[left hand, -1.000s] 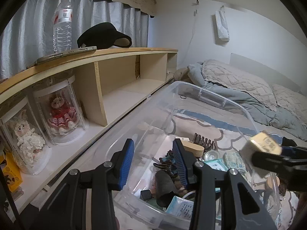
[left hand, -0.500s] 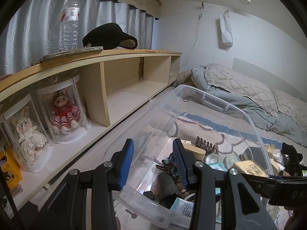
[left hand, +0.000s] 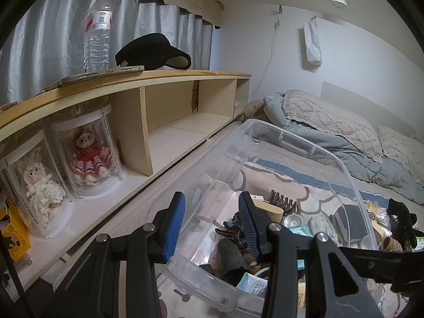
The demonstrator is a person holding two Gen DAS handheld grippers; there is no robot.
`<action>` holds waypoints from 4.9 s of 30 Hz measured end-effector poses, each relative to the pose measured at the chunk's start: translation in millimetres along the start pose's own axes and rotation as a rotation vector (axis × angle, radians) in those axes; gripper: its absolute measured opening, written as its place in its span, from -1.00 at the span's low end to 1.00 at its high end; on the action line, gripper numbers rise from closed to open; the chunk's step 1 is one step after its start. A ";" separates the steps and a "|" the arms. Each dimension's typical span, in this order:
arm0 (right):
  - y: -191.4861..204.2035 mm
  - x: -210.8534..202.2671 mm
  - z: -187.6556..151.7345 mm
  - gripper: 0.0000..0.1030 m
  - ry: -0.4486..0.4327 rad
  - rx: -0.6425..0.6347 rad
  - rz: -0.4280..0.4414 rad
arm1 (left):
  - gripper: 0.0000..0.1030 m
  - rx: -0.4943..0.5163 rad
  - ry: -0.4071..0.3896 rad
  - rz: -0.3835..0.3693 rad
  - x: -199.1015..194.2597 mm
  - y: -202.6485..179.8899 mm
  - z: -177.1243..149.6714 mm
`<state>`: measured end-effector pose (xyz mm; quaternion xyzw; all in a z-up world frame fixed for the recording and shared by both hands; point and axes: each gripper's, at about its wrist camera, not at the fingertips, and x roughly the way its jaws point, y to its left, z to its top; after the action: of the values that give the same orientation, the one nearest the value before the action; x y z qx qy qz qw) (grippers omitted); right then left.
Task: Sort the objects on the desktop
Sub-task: 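Raise both tools out of the clear bin and swing back over the bed, then move the right tool over the white-and-blue medicine sachet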
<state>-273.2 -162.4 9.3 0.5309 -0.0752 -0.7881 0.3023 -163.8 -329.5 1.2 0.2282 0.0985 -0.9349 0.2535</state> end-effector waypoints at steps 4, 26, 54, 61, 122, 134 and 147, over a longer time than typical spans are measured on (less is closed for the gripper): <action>-2.9 -1.7 -1.3 0.83 -0.002 0.003 0.003 | -0.19 -0.001 0.002 -0.003 0.5 0.6 0.3; -9.2 -31.3 -11.9 0.95 -0.300 -0.262 -0.041 | 0.68 0.032 -0.033 0.026 -7.7 -10.8 1.1; -60.8 -82.3 -25.5 1.00 -0.570 -0.300 -0.190 | 0.99 0.043 -0.056 0.018 -17.1 -27.5 3.0; -87.9 -105.7 -39.0 1.00 -0.602 -0.285 -0.280 | 0.99 0.072 -0.072 -0.033 -27.3 -49.2 3.0; -288.5 -63.7 -149.6 1.00 -0.425 -0.103 -0.587 | 0.99 0.267 -0.066 -0.415 -93.3 -229.7 -113.6; -307.7 -19.5 -149.7 1.00 -0.209 -0.068 -0.632 | 0.99 0.332 0.041 -0.350 -76.5 -222.8 -162.5; -318.4 -28.1 -180.6 1.00 -0.190 0.006 -0.597 | 0.99 0.236 0.309 -0.346 -67.5 -196.0 -218.0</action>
<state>-233.0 146.4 -185.2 0.4543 0.0538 -0.8880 0.0474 -131.6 -68.2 -144.3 0.3763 0.0638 -0.9233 0.0436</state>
